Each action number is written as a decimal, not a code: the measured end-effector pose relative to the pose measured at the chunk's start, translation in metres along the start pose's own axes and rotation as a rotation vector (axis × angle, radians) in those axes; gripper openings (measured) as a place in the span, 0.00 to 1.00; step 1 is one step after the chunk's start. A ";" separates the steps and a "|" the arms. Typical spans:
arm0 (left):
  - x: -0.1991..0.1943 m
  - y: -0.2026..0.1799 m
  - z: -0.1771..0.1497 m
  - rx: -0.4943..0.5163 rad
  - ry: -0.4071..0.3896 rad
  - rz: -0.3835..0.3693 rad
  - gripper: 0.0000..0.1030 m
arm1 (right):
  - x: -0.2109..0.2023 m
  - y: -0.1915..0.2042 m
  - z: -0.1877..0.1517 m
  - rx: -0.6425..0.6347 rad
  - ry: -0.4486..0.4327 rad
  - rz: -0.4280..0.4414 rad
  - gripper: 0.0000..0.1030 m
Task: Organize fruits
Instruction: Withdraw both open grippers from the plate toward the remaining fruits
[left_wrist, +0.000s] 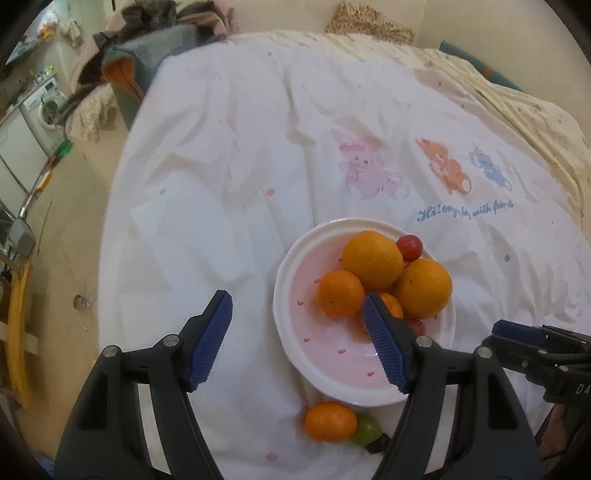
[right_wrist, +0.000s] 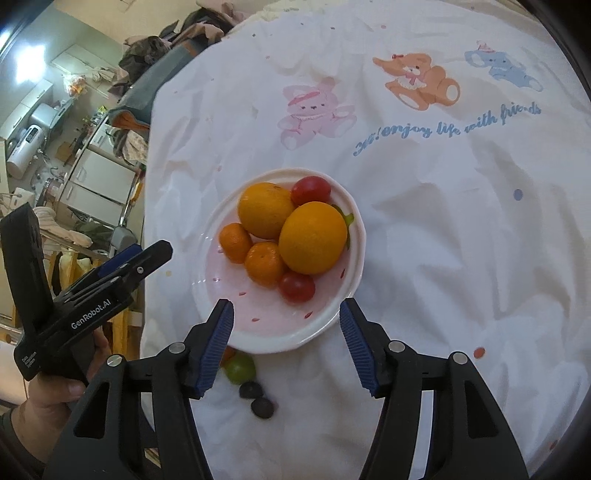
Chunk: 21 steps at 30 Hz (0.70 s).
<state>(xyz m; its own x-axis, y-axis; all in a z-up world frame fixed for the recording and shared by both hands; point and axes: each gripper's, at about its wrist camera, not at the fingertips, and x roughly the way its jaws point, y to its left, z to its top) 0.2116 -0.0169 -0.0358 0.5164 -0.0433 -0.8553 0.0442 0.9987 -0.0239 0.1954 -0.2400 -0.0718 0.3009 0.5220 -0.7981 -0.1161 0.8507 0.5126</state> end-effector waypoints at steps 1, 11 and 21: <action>-0.005 0.000 -0.002 0.003 -0.009 0.010 0.68 | -0.004 0.001 -0.002 -0.004 -0.007 0.002 0.61; -0.041 0.001 -0.033 -0.008 -0.018 0.009 0.68 | -0.025 0.005 -0.031 -0.010 -0.026 0.003 0.61; -0.059 0.008 -0.063 -0.030 0.009 0.027 0.68 | -0.033 0.007 -0.056 -0.007 -0.028 0.002 0.61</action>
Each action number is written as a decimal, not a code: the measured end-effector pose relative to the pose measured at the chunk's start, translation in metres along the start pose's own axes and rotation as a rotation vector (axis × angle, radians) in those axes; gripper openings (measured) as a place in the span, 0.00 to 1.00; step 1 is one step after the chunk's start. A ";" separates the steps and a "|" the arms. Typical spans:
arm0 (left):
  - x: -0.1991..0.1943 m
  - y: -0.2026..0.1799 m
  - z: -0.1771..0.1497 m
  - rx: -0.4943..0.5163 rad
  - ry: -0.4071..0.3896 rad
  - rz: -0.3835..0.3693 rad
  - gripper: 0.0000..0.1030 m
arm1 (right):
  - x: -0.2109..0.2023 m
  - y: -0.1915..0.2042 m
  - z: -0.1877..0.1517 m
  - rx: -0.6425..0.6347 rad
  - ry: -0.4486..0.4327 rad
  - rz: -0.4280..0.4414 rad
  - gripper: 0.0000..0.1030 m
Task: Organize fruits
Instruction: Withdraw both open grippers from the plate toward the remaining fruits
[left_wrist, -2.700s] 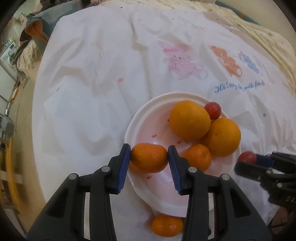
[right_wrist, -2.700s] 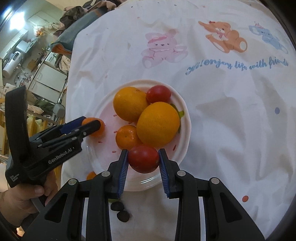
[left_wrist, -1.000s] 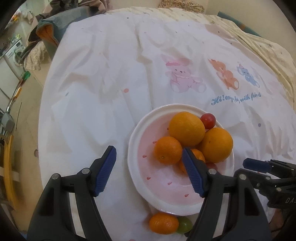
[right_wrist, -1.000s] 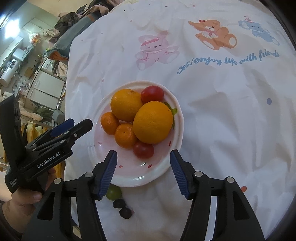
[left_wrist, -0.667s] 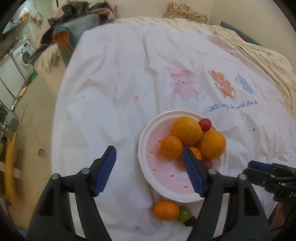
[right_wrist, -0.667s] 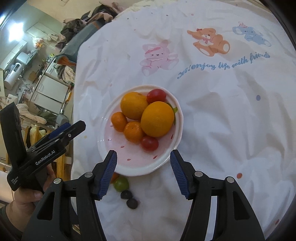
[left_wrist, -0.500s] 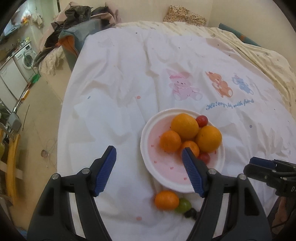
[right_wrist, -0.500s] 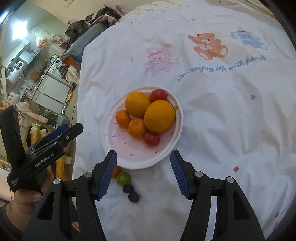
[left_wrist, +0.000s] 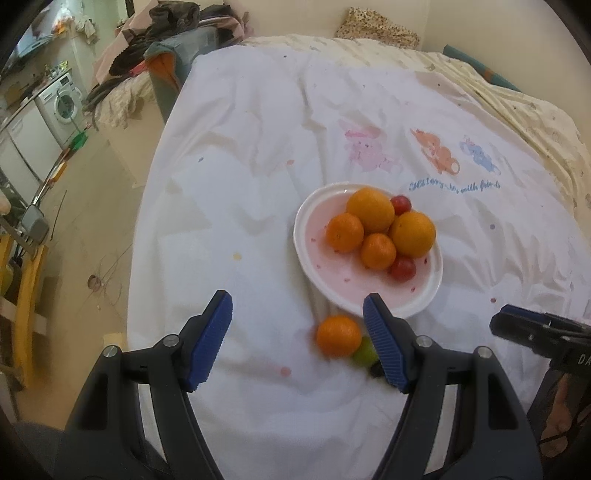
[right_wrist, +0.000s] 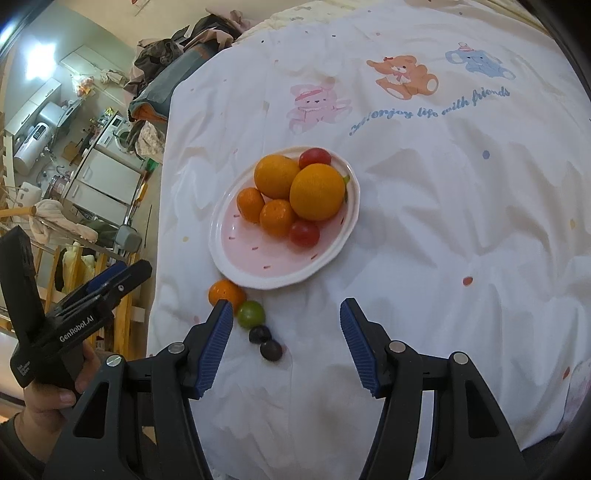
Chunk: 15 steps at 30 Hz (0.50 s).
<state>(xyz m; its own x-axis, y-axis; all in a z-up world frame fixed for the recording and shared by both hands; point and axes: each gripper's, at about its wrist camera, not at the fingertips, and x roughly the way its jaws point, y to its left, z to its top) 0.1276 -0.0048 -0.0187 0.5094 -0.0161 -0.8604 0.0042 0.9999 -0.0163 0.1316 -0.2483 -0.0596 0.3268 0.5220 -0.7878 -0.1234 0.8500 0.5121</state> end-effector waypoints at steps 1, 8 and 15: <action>0.000 0.000 -0.003 -0.003 0.008 0.002 0.68 | 0.000 0.000 -0.002 0.000 0.001 -0.001 0.61; 0.008 0.005 -0.021 -0.037 0.056 0.001 0.68 | 0.004 0.001 -0.010 -0.003 0.019 -0.019 0.61; 0.010 0.009 -0.024 -0.061 0.062 0.017 0.68 | 0.017 0.003 -0.013 -0.016 0.050 -0.037 0.61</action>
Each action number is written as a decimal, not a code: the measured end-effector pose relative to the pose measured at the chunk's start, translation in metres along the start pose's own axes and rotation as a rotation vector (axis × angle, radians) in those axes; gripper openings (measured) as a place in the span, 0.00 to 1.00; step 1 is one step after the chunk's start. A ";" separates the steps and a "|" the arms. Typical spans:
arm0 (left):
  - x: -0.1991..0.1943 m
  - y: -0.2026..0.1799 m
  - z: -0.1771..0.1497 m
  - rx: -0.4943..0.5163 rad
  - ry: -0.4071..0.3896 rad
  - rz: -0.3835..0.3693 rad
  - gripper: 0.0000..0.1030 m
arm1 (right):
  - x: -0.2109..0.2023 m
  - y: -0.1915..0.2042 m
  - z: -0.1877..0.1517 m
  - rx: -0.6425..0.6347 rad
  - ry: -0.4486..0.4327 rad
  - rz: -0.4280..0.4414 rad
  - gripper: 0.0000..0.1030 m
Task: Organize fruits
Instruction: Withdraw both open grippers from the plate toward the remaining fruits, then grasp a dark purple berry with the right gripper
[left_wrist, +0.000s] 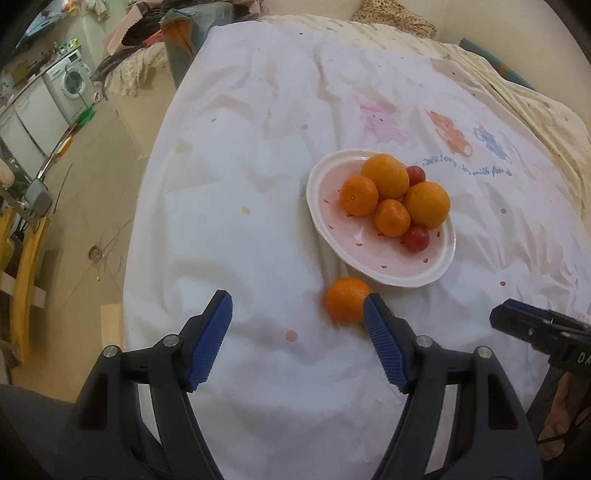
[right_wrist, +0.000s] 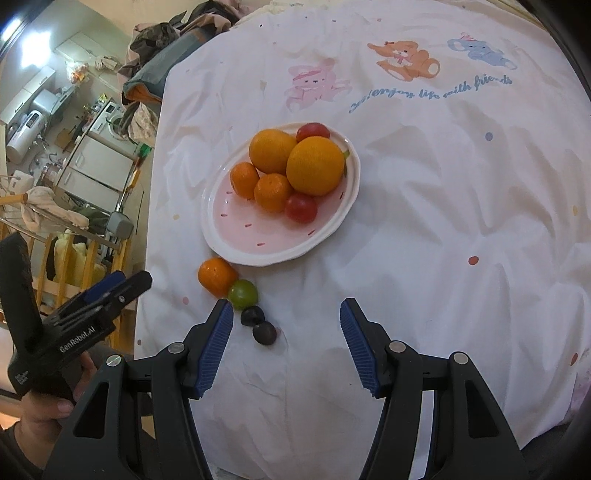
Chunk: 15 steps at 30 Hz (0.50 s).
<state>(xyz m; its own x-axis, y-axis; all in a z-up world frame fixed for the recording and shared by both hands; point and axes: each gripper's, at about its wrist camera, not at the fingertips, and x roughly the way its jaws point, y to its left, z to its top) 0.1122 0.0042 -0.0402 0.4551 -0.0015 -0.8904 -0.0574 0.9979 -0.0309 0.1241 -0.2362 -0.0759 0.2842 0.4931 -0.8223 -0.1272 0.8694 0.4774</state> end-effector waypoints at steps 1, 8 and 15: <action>0.000 0.001 0.000 -0.003 -0.001 0.002 0.68 | 0.002 0.000 0.000 0.000 0.005 0.003 0.61; 0.006 0.015 0.003 -0.059 0.021 0.016 0.68 | 0.019 -0.011 0.000 0.067 0.056 0.033 0.61; 0.008 0.027 0.004 -0.110 0.032 0.011 0.68 | 0.041 0.000 -0.001 0.001 0.116 0.000 0.61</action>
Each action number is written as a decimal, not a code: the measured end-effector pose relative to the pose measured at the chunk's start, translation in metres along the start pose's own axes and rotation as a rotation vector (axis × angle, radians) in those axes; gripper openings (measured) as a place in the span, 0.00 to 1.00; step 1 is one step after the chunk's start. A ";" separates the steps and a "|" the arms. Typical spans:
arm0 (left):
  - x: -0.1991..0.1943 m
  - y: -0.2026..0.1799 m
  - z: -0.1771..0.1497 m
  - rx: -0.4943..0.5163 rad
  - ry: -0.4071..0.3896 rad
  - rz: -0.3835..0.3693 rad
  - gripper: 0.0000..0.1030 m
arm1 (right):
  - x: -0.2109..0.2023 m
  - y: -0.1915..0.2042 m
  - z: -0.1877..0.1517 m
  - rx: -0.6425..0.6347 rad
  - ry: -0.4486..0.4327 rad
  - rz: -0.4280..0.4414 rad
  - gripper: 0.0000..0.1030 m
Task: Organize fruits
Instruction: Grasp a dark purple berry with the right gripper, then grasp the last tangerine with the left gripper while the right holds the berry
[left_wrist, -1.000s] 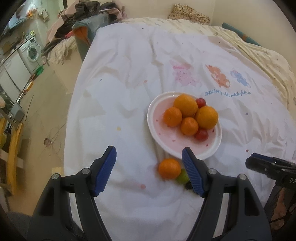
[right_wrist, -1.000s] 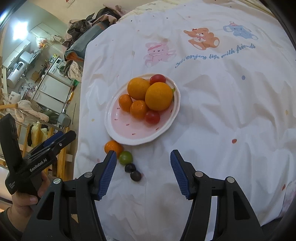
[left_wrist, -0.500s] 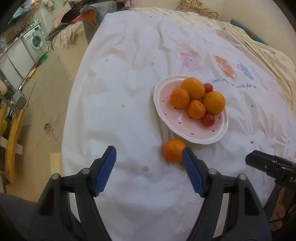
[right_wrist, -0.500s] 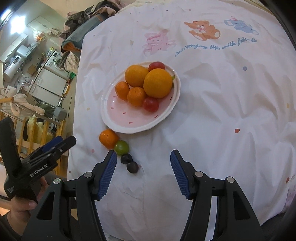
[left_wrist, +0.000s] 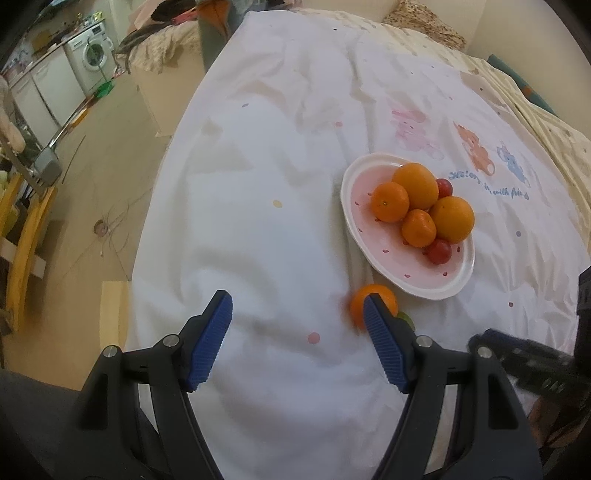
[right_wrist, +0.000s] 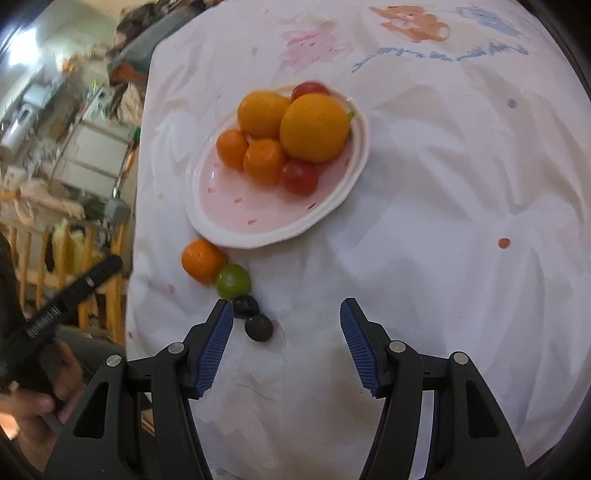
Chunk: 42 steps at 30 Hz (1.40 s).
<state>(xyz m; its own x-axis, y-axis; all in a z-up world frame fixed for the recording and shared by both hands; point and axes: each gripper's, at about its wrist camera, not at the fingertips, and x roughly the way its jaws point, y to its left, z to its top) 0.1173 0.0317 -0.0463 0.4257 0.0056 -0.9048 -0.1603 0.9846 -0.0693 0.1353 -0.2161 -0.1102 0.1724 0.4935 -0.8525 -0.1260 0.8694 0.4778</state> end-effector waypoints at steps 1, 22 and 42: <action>0.000 0.001 0.000 -0.006 0.002 -0.002 0.68 | 0.005 0.003 0.000 -0.020 0.016 -0.004 0.61; 0.001 0.007 0.000 -0.039 0.030 -0.036 0.68 | 0.045 0.052 -0.018 -0.387 0.135 -0.122 0.22; 0.007 -0.011 -0.004 0.030 0.034 -0.020 0.68 | -0.062 0.032 0.006 -0.227 -0.109 -0.005 0.22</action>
<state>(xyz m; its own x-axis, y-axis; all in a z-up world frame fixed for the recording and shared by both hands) 0.1183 0.0200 -0.0539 0.3985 -0.0199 -0.9170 -0.1252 0.9892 -0.0759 0.1260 -0.2186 -0.0410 0.2767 0.4995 -0.8209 -0.3390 0.8501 0.4030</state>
